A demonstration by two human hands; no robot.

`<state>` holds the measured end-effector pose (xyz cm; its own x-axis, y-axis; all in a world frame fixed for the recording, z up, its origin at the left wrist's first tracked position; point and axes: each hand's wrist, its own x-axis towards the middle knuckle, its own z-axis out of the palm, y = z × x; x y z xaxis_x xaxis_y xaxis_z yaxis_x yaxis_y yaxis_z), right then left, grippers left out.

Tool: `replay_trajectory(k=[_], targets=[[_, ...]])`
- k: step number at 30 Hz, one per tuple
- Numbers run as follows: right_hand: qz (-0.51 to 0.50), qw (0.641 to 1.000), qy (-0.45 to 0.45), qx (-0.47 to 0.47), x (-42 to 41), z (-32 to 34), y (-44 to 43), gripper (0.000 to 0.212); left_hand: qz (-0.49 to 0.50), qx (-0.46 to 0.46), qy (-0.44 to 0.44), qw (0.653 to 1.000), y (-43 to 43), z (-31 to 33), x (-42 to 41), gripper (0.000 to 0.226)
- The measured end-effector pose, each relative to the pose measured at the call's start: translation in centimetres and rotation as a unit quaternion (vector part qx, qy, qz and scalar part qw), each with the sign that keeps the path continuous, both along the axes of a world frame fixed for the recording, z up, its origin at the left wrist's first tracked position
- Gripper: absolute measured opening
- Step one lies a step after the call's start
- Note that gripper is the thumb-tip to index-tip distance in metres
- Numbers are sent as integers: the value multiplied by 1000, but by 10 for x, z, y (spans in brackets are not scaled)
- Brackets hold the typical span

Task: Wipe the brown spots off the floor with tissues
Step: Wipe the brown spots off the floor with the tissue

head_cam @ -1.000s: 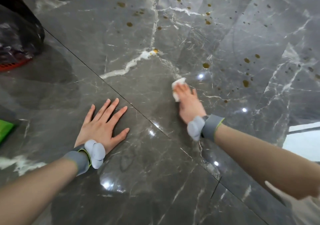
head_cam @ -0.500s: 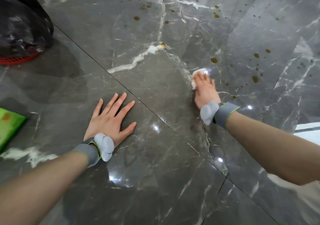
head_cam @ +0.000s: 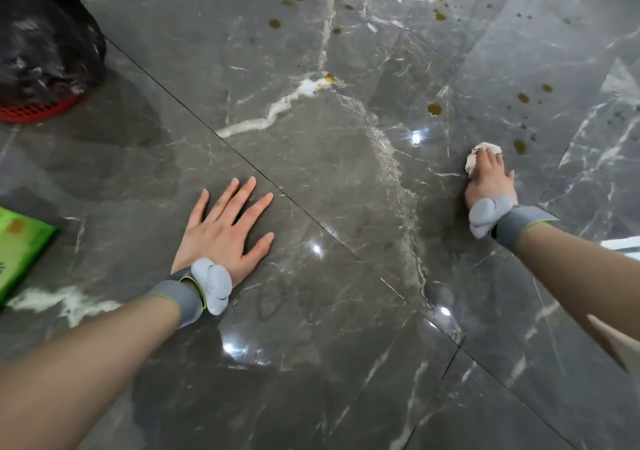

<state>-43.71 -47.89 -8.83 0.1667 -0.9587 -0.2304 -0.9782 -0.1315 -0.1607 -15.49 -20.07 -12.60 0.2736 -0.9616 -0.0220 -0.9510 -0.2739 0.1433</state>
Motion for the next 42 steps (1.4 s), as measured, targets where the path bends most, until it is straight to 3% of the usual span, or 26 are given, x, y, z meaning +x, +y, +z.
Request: replay_trajectory(k=[3,5,9,12,14,16,18,20,22,25,27,30,33,35,37,40,42], targets=[[29,999,-17,-17,25,-2,25,67,-1,2,-3,1000,0,-1,0,61],[165,985,-55,-19,57,-7,66,70,-1,1,-7,1000,1,0,0,60],[433,899,-69,17,101,-13,155,80,-4,1,-6,1000,1,1,1,58],[531,839,-108,52,93,-12,172,80,-3,-6,-3,1000,2,1,0,57],[455,884,-102,27,73,-14,140,83,-1,-5,0,1000,2,1,0,57],[284,954,-96,-10,53,-11,103,80,0,-4,0,1000,2,0,0,57],[170,982,-82,-16,46,-7,84,75,2,-6,-2,1000,1,0,1,57],[169,983,-74,-10,54,-6,92,71,5,-5,-5,1000,2,0,2,57],[266,961,-82,5,63,-7,120,72,6,-5,-4,1000,3,0,1,57],[495,866,-67,-11,62,-5,164,70,5,-9,-2,1000,2,-1,0,57],[548,832,-81,-27,60,6,182,62,7,-10,1,1000,3,-2,-1,57],[403,894,-163,105,70,40,187,23,8,-10,4,1000,2,-2,2,58],[185,934,-237,195,70,52,162,27,7,-8,11,1000,2,-2,3,58],[193,948,-196,158,68,44,151,22,4,-12,14,1000,2,-2,1,58],[233,955,-175,52,65,24,148,18,4,-15,13,1000,2,-1,1,58],[267,936,-212,-83,58,-5,145,12,4,-13,14,1000,1,-1,1,58],[252,929,-257,-90,54,-14,147,23,5,-9,14,1000,1,-2,1,58]])
